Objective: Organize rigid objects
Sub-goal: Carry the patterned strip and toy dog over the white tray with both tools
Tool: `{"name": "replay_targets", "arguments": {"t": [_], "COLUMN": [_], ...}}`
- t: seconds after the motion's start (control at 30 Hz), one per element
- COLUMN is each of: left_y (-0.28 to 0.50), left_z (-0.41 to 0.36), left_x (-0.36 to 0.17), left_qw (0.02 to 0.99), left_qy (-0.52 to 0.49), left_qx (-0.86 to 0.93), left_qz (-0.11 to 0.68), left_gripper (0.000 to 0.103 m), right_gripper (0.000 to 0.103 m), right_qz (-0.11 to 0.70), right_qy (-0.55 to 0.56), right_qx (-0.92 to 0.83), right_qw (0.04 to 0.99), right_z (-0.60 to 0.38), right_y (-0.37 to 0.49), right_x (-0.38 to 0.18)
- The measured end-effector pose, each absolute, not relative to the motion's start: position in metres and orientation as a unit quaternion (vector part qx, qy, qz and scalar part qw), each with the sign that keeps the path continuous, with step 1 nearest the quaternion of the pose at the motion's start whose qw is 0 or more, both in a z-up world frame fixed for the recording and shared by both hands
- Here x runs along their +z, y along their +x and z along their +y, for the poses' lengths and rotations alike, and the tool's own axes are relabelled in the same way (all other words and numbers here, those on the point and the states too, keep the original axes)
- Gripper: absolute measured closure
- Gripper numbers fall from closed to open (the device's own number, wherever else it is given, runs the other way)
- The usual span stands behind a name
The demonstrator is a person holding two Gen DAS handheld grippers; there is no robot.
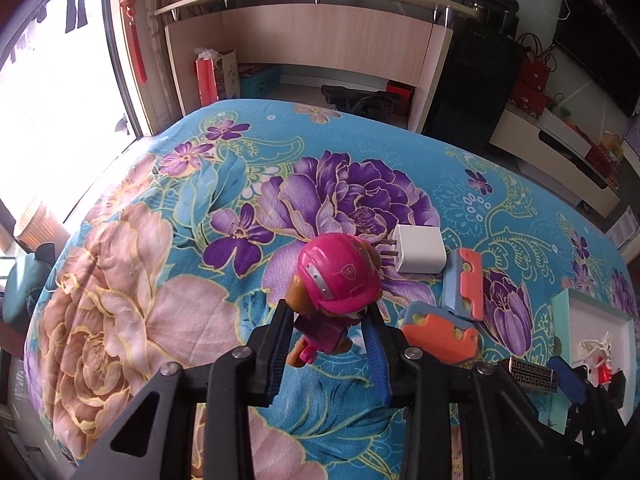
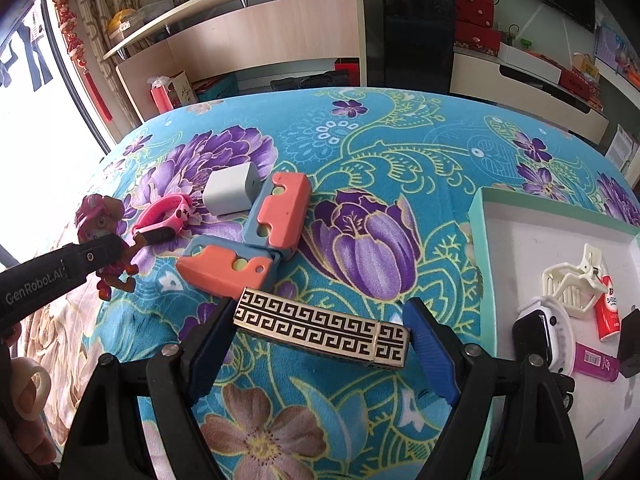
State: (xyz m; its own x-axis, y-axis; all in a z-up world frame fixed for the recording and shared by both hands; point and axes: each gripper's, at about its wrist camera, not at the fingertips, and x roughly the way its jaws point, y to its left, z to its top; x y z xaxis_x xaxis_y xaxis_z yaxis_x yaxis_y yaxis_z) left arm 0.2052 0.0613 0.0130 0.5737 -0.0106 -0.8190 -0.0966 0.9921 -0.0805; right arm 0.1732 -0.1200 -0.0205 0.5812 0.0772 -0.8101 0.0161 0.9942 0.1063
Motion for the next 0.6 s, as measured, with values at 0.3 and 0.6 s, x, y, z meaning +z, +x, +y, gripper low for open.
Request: {"name": "replay_targets", "arguments": {"t": [0.3, 0.6], "left_y": [0.196, 0.189], "left_z": [0.033, -0.011], "left_x": [0.042, 0.058], "left_qw": [0.904, 0.911], "left_qy": [-0.04, -0.017], "left_qx": [-0.008, -0.048], "left_qz": [0.425, 0.408], "left_gripper": [0.066, 0.066], "right_gripper": [0.019, 0.019], "right_qz": [0.427, 0.404], "right_qy": [0.077, 0.109], "right_qx": [-0.011, -0.05], "right_qw": [0.901, 0.907], "right_z": [-0.159, -0.209], "right_y": [0.163, 0.15], "right_x": [0.008, 0.026]}}
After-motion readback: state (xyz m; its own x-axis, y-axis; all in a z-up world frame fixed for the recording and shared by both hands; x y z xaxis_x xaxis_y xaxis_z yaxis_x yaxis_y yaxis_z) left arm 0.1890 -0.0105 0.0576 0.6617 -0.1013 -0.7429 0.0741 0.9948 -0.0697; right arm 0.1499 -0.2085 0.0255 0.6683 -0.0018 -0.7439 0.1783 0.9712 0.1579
